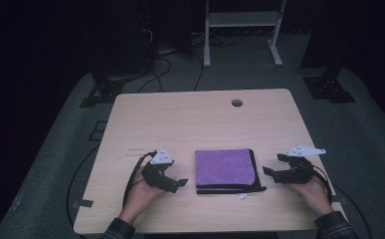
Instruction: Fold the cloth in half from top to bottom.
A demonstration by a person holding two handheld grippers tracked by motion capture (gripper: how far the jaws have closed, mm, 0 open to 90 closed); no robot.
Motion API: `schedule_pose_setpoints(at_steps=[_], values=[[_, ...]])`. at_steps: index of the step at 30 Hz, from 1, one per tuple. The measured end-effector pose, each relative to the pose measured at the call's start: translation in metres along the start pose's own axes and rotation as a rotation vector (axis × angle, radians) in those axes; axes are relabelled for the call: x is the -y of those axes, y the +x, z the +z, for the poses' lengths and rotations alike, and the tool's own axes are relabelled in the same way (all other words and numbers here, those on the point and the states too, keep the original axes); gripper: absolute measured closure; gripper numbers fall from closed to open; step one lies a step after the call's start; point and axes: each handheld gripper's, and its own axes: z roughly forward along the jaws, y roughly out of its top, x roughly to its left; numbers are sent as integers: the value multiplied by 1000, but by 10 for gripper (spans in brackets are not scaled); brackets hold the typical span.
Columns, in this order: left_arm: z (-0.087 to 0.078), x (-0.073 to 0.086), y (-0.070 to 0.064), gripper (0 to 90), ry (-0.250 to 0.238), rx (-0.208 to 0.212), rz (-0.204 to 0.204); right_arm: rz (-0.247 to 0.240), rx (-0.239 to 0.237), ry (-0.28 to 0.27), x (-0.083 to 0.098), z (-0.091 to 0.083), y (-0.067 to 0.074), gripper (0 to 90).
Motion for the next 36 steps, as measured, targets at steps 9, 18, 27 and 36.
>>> schedule_pose_setpoints(at_steps=[9, 18, 27, 36], values=[[-26, 29, 19, 22, 17, -90, -48, 32, 58, 18, 16, -9, -10, 126], [-46, 62, 29, 0, 53, -129, -91, 32, 106, 72, 36, -14, -16, 91], [-57, 94, 32, 0, 107, -164, -92, 25, 136, 112, 48, -16, -21, 82], [-59, 101, 32, 0, 68, -171, -68, 4, 141, 122, 49, -16, -21, 79]])
